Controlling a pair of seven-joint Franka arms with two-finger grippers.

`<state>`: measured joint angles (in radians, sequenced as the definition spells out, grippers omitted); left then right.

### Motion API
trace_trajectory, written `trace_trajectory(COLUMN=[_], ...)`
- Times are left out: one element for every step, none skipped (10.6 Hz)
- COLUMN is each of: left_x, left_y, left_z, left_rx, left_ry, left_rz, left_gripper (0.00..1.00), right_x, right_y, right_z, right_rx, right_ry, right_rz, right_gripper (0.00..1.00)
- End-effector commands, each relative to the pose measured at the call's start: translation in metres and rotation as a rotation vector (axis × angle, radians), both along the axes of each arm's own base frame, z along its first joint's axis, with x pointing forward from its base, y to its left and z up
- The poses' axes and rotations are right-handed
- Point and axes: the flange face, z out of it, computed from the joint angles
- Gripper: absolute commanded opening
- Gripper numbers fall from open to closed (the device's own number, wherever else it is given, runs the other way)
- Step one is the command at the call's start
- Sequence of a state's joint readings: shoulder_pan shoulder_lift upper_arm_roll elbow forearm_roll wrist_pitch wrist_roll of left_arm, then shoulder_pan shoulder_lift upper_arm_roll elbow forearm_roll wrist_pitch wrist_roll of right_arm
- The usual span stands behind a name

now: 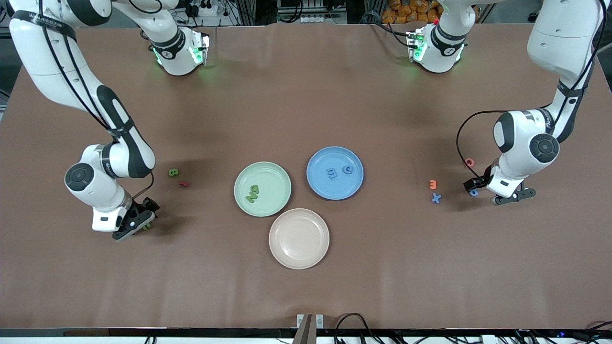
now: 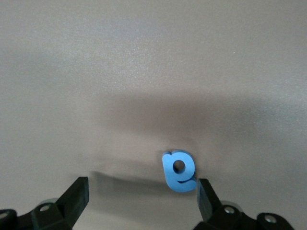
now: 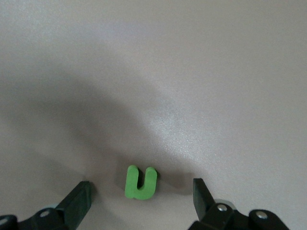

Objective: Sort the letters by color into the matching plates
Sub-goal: 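Grasp the blue e with the left gripper while the right gripper grasps u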

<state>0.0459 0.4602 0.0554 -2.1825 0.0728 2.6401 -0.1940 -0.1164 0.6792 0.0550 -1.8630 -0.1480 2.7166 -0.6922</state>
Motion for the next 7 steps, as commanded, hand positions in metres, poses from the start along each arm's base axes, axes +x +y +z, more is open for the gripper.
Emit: trace_trajectory(left_x=[0.001, 0.001, 0.003, 0.006, 0.007, 0.011, 0.013], left_y=[-0.003, -0.004, -0.004, -0.005, -0.006, -0.006, -0.007], left_z=[0.000, 0.002, 0.003, 0.004, 0.004, 0.003, 0.003], left_rx=[-0.017, -0.018, -0.018, -0.018, -0.018, -0.018, -0.018], left_ry=[-0.020, -0.022, -0.025, -0.032, -0.032, -0.035, -0.038], left_rz=[0.022, 0.020, 0.019, 0.018, 0.015, 0.015, 0.013], left_gripper=[1.00, 1.00, 1.00, 1.00, 1.00, 1.00, 1.00], right_x=[0.007, 0.008, 0.008, 0.009, 0.009, 0.009, 0.011], right_y=[0.000, 0.000, -0.001, -0.001, -0.001, -0.003, -0.003], right_z=[-0.008, -0.008, -0.010, -0.010, -0.010, -0.010, -0.008], right_rx=[0.007, 0.007, 0.008, 0.010, 0.010, 0.013, 0.016], right_ry=[-0.022, -0.024, -0.028, -0.033, -0.033, -0.035, -0.040], right_rz=[0.002, 0.002, 0.001, -0.001, -0.002, -0.015, -0.037], right_gripper=[0.85, 0.74, 0.71, 0.65, 0.65, 0.64, 0.64])
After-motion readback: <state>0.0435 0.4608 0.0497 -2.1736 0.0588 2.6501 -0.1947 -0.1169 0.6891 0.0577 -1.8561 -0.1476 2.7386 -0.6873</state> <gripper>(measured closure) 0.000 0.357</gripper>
